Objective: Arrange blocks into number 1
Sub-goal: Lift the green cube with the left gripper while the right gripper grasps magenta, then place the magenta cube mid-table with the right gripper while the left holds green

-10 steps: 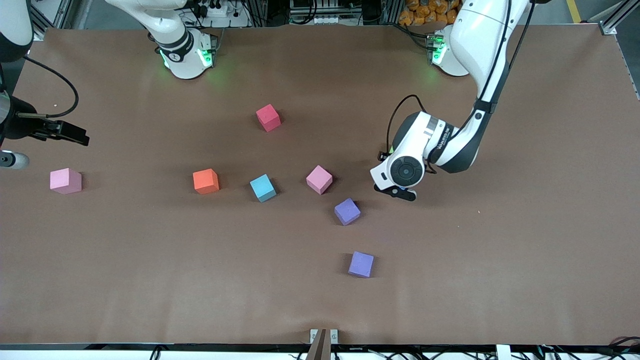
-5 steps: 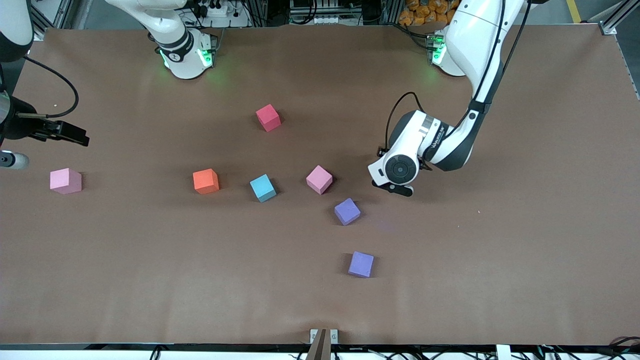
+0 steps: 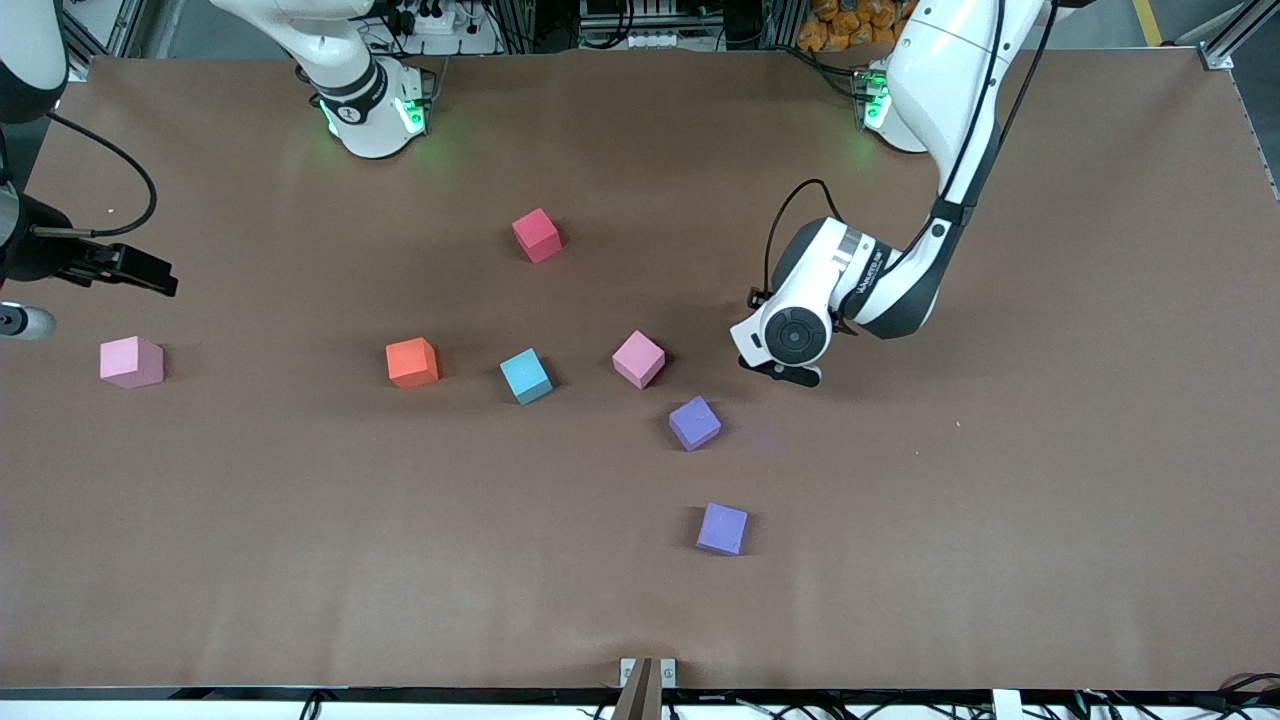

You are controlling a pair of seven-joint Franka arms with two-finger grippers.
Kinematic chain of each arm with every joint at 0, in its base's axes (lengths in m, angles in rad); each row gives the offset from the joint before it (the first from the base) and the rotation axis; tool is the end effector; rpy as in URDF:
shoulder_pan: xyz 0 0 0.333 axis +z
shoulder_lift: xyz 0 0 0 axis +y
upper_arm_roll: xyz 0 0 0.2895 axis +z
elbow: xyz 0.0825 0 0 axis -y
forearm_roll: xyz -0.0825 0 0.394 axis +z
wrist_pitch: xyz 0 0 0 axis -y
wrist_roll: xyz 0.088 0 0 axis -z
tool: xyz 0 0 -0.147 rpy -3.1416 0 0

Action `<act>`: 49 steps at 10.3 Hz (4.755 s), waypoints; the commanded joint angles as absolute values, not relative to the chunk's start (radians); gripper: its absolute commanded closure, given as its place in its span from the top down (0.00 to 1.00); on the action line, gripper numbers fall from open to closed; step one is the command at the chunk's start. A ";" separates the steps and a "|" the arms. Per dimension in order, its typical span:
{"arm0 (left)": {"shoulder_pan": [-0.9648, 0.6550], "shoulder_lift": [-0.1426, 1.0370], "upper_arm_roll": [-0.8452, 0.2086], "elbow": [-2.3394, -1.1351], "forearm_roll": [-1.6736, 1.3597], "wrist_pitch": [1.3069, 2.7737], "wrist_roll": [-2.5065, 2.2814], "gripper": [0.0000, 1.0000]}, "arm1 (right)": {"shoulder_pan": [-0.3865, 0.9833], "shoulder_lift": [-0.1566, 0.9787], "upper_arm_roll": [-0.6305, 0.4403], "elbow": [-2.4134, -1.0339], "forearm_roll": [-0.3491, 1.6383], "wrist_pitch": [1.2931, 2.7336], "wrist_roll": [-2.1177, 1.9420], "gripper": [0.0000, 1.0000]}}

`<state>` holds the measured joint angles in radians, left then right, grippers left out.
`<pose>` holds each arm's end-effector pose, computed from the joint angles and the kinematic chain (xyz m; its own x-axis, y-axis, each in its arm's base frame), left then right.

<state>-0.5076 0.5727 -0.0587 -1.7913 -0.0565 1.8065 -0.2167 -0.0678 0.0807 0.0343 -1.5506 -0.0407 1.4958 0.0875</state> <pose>0.4673 -0.3064 0.1383 0.8077 -0.2547 -0.5318 -0.3267 -0.9441 -0.0440 0.5706 -0.0259 0.5160 0.9837 -0.1231 -0.1312 -0.1175 -0.9918 0.0495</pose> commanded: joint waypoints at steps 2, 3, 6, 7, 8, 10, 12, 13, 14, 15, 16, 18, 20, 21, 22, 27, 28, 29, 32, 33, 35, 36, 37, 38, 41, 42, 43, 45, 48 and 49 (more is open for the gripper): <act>-0.508 0.554 -0.058 -1.824 -0.029 1.802 -0.183 1.00 | -0.068 0.104 0.051 -1.539 -0.032 1.491 0.077 1.00; -0.512 0.557 -0.058 -1.824 -0.025 1.805 -0.148 1.00 | -0.036 0.118 0.064 -1.548 -0.022 1.486 0.075 1.00; -0.512 0.566 -0.061 -1.829 -0.023 1.812 -0.094 1.00 | 0.095 0.123 0.075 -1.587 0.021 1.491 0.077 1.00; -0.511 0.568 -0.061 -1.827 -0.023 1.815 -0.089 0.93 | 0.103 0.135 0.075 -1.621 0.091 1.494 0.075 1.00; -0.509 0.575 -0.061 -1.827 -0.023 1.830 -0.072 0.85 | 0.118 0.138 0.075 -1.664 0.159 1.500 0.074 1.00; -0.511 0.583 -0.061 -1.824 -0.025 1.851 -0.072 0.74 | 0.234 0.144 0.090 -1.761 0.170 1.576 0.086 1.00; -0.512 0.584 -0.061 -1.821 -0.026 1.874 -0.074 0.68 | 0.279 0.167 0.182 -1.892 0.169 1.737 0.094 1.00; -0.511 0.584 -0.061 -1.821 -0.026 1.879 -0.074 0.67 | 0.287 0.167 0.228 -1.983 0.167 1.850 0.107 1.00; -0.509 0.584 -0.061 -1.821 -0.026 1.879 -0.078 0.67 | 0.293 0.169 0.285 -2.044 0.166 1.943 0.162 1.00; -0.506 0.583 -0.061 -1.821 -0.026 1.879 -0.084 0.67 | 0.307 0.185 0.323 -2.089 0.158 1.994 0.223 1.00; -0.494 0.560 -0.061 -1.819 -0.026 1.865 -0.092 0.67 | 0.339 0.199 0.331 -2.124 0.134 2.035 0.236 1.00; -0.482 0.500 -0.058 -1.806 -0.037 1.794 -0.092 0.67 | 0.394 0.216 0.331 -2.225 0.117 2.182 0.282 1.00; -0.431 0.415 -0.061 -1.799 -0.061 1.726 -0.139 0.67 | 0.417 0.247 0.354 -2.237 0.060 2.184 0.336 1.00; -0.425 0.385 -0.060 -1.798 -0.101 1.724 -0.202 0.67 | 0.428 0.258 0.368 -2.235 0.043 2.186 0.339 1.00; -0.425 0.379 -0.058 -1.792 -0.126 1.724 -0.248 0.67 | 0.437 0.265 0.370 -2.237 0.025 2.186 0.347 1.00; -0.455 0.417 -0.063 -1.766 -0.212 1.743 -0.454 0.67 | 0.449 0.317 0.370 -2.241 -0.044 2.198 0.354 1.00; -0.494 0.429 -0.061 -1.766 -0.212 1.758 -0.483 0.67 | 0.449 0.321 0.370 -2.243 -0.044 2.204 0.354 1.00; -0.511 0.439 -0.063 -1.767 -0.213 1.776 -0.517 0.67 | 0.451 0.328 0.370 -2.243 -0.046 2.206 0.354 1.00; -0.566 0.471 -0.066 -1.769 -0.233 1.836 -0.545 0.67 | 0.459 0.341 0.370 -2.261 -0.055 2.232 0.354 1.00; -0.571 0.482 -0.066 -1.769 -0.233 1.844 -0.545 0.67 | 0.459 0.342 0.370 -2.266 -0.067 2.233 0.354 0.91; -0.571 0.485 -0.090 -1.773 -0.233 1.845 -0.526 0.67 | 0.457 0.344 0.370 -2.269 -0.075 2.230 0.356 0.29; -0.572 0.500 -0.107 -1.770 -0.233 1.845 -0.520 0.66 | 0.456 0.342 0.371 -2.267 -0.068 2.226 0.379 0.02; -0.572 0.500 -0.120 -1.767 -0.233 1.858 -0.525 0.66 | 0.456 0.344 0.377 -2.266 -0.061 2.226 0.461 0.00; -0.555 0.494 -0.120 -1.763 -0.233 1.858 -0.528 0.66 | 0.457 0.344 0.390 -2.261 -0.037 2.224 0.530 0.00; -0.595 0.485 -0.121 -1.758 -0.290 1.873 -0.603 0.66 | 0.459 0.342 0.426 -2.215 0.181 2.227 0.631 0.00; -0.623 0.488 -0.121 -1.758 -0.291 1.888 -0.632 0.66 | 0.462 0.345 0.446 -2.191 0.181 2.227 0.690 0.00; -0.646 0.494 -0.123 -1.759 -0.291 1.910 -0.661 0.66 | 0.474 0.351 0.463 -2.172 0.183 2.227 0.712 0.00; -0.678 0.508 -0.124 -1.761 -0.301 1.927 -0.684 0.65 | 0.504 0.386 0.479 -2.120 0.183 2.232 0.790 0.00; -0.664 0.506 -0.123 -1.767 -0.298 1.925 -0.605 0.65 | 0.557 0.463 0.477 -2.057 0.170 2.288 0.834 0.00; -0.654 0.506 -0.118 -1.766 -0.290 1.924 -0.550 0.65 | 0.563 0.475 0.477 -2.057 0.170 2.299 0.834 0.00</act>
